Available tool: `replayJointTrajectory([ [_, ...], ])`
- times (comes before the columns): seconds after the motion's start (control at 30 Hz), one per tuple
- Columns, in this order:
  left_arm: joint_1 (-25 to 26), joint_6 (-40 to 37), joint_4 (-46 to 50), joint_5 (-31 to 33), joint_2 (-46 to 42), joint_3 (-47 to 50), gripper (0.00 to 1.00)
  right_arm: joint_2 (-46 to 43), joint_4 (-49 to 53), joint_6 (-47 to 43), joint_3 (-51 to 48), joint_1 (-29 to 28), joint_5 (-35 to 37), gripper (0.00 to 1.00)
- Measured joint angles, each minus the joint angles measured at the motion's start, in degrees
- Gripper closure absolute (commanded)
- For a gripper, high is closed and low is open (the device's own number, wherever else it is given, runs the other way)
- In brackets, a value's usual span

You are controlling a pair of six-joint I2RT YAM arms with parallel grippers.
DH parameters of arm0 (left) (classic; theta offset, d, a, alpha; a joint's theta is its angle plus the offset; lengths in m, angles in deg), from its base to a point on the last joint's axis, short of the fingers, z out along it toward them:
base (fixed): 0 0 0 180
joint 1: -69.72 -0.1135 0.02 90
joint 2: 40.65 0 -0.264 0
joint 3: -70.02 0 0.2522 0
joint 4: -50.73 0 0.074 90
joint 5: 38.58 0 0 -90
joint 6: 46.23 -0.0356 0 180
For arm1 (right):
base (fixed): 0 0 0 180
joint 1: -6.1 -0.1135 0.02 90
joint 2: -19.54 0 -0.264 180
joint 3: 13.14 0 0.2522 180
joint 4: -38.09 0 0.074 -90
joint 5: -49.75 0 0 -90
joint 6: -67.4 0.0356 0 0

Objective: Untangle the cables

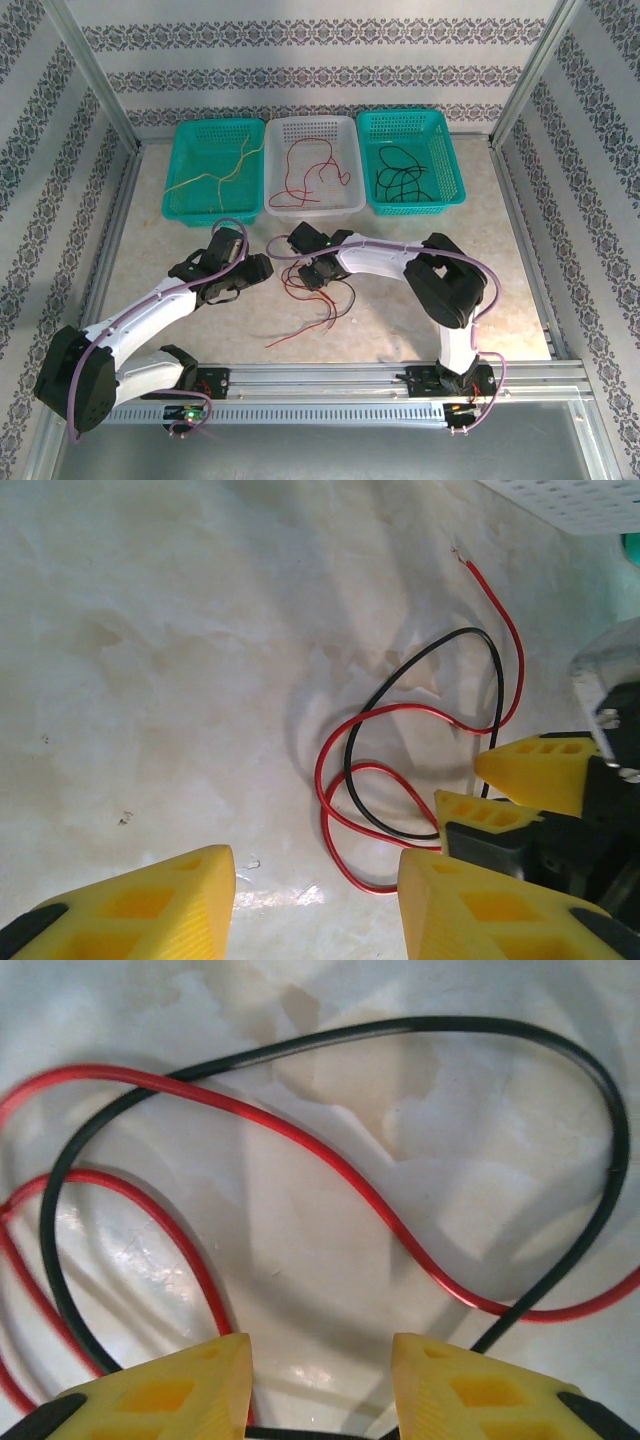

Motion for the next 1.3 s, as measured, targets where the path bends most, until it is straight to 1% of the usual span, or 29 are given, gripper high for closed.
replayJointTrajectory([
  [0.13, -0.02, 0.26, -0.02, -0.22, 0.00, 0.00, 0.54, -1.75, 0.17, 0.00, 0.00, 0.00, -0.22, 0.56],
  [0.37, -0.04, 0.57, -0.22, -0.44, 0.00, 0.33, 0.54, -1.75, 1.68, -0.48, 0.00, -0.26, -0.15, 0.57],
  [0.53, -0.35, 0.83, -0.39, -0.66, 0.00, 0.44, 0.54, -0.50, 2.47, -1.62, 0.00, -1.66, -0.13, 0.57],
  [0.77, -0.35, 1.03, -0.42, -1.07, 0.00, 0.59, 0.54, 1.49, 3.76, -2.21, 1.86, -1.86, 0.13, 0.57],
  [1.0, -0.37, 1.05, -0.42, -1.27, 0.00, 0.59, 0.54, 2.54, 4.48, -3.06, 3.15, -1.86, 0.13, 0.55],
  [1.3, -0.72, 1.07, -1.31, -1.46, 0.07, 1.25, 0.54, 1.05, 5.84, -3.50, 3.15, -1.49, 1.42, 0.53],
])
